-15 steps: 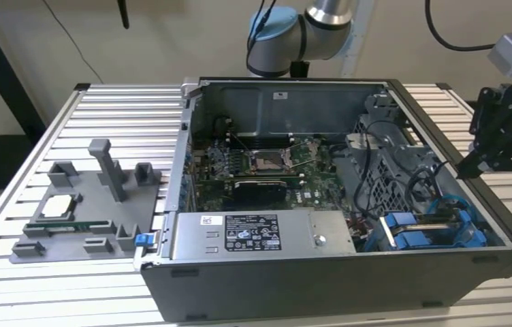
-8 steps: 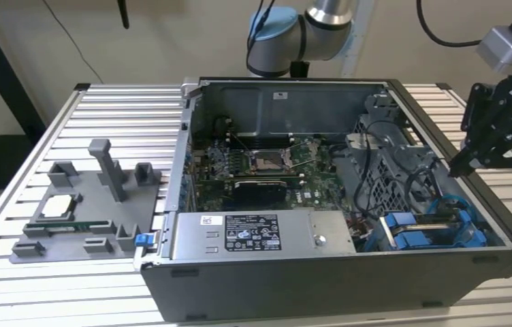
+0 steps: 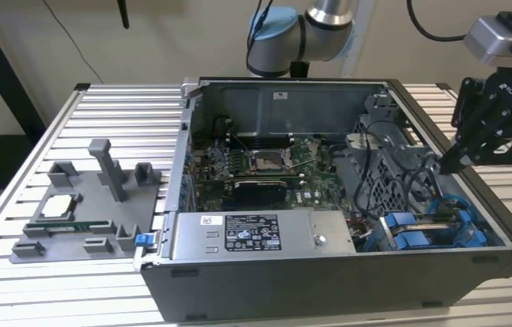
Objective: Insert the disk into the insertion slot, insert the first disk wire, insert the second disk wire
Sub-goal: 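Insert the second disk wire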
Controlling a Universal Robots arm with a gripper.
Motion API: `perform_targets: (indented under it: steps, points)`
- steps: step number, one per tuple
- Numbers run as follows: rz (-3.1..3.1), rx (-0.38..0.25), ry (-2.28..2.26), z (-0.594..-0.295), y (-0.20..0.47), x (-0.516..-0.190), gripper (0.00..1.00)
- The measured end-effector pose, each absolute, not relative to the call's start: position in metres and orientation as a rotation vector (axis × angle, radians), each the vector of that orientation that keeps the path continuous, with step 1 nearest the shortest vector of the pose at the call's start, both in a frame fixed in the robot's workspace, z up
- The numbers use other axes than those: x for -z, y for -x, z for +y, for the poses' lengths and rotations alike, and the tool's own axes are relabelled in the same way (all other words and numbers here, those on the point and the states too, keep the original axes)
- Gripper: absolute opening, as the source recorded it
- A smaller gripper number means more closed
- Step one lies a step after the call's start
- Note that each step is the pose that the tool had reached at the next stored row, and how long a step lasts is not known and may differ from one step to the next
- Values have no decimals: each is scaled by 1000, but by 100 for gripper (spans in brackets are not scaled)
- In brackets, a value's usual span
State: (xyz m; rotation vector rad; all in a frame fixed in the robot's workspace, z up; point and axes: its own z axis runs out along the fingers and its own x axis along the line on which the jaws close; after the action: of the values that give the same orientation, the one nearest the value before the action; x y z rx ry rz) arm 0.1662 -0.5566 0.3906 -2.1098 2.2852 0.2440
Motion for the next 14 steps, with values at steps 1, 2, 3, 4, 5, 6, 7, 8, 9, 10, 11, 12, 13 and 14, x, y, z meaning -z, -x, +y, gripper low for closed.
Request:
perform_targets:
  steps: [1, 2, 3, 4, 5, 6, 7, 8, 9, 10, 11, 12, 13, 14]
  points:
    - [2285, -243, 2110, -558, -163, -391, 0]
    - [2284, -242, 2110, -559, -160, -391, 0]
    - [2282, -241, 2110, -560, -157, -391, 0]
    - [2281, -240, 2111, -562, -154, -391, 0]
    - [2280, -239, 2111, -563, -152, -391, 0]
    - [2279, -239, 2112, -565, -149, -391, 0]
    - [2278, -239, 2114, -566, -148, -391, 0]
    - [2277, -239, 2115, -568, -147, -391, 0]
    - [2275, -239, 2117, -569, -145, -391, 0]
    - [2274, -239, 2119, -571, -145, -391, 0]
    - [2272, -239, 2121, -573, -144, -391, 0]
    - [2270, -239, 2123, -575, -143, -391, 0]
    - [2268, -239, 2125, -577, -142, -391, 0]
    - [2267, -239, 2127, -579, -142, -391, 0]
